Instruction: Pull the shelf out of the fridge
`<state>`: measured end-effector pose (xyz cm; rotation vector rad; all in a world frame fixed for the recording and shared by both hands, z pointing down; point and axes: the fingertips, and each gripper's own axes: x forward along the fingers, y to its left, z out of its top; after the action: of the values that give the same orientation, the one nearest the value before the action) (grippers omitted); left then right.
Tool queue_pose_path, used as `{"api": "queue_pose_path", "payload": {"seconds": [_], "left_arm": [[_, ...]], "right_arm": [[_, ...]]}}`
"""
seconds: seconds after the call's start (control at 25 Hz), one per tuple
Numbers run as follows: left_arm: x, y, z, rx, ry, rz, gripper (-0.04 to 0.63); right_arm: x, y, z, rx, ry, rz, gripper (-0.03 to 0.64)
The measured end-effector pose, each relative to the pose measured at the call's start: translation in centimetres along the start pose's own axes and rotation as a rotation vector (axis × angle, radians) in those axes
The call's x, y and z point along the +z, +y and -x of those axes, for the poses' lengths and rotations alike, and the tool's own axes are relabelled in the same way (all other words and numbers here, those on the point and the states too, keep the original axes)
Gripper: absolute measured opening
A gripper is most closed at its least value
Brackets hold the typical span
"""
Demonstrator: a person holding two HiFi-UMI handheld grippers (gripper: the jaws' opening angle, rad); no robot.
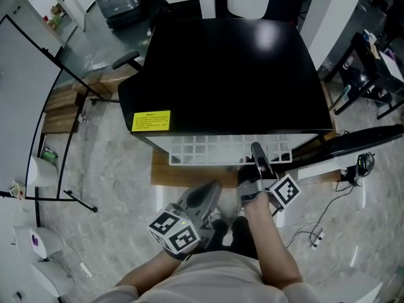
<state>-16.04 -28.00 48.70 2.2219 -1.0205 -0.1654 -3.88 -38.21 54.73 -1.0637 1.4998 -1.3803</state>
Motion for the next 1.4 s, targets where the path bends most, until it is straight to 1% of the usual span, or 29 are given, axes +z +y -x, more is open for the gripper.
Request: {"api": "queue_pose_path", "payload": {"seconds": [0.32,0.48,0.68,1.0,1.2,1.4], "left_arm": [[-1.3,-1.3,1.2,-0.027,-0.003,-0.01,0.006],[-1.9,-2.5,2.0,-0.018,-0.014,-0.012,0.006],[-3.2,-4.7,3.0,0.006,-0.034,-0.014,0.006],[-5.8,-8.7,5.0,0.053,-0.08,-0.016,0.006],[-7.0,-10.7,6.5,0.076,-0.116,-0.022,0.006],[-7.9,-12.5,7.8,0.1,-0.128,-0.018,0.006]], "right_arm": [[-0.6,0.2,2.2,0.003,0.0,-0.012,0.038],[-0.8,0.0,3.5,-0.009,0.003,-0.022,0.038],[-1.4,0.3,4.8,-0.003,0.026,-0.051,0.038],[-2.6,0.8,8.1,0.003,0.101,-0.081,0.04],[-3.4,1.6,11.4,0.034,0.181,-0.029,0.04],[-3.6,2.3,14.6,0.038,0.222,-0.07,0.04]]}}
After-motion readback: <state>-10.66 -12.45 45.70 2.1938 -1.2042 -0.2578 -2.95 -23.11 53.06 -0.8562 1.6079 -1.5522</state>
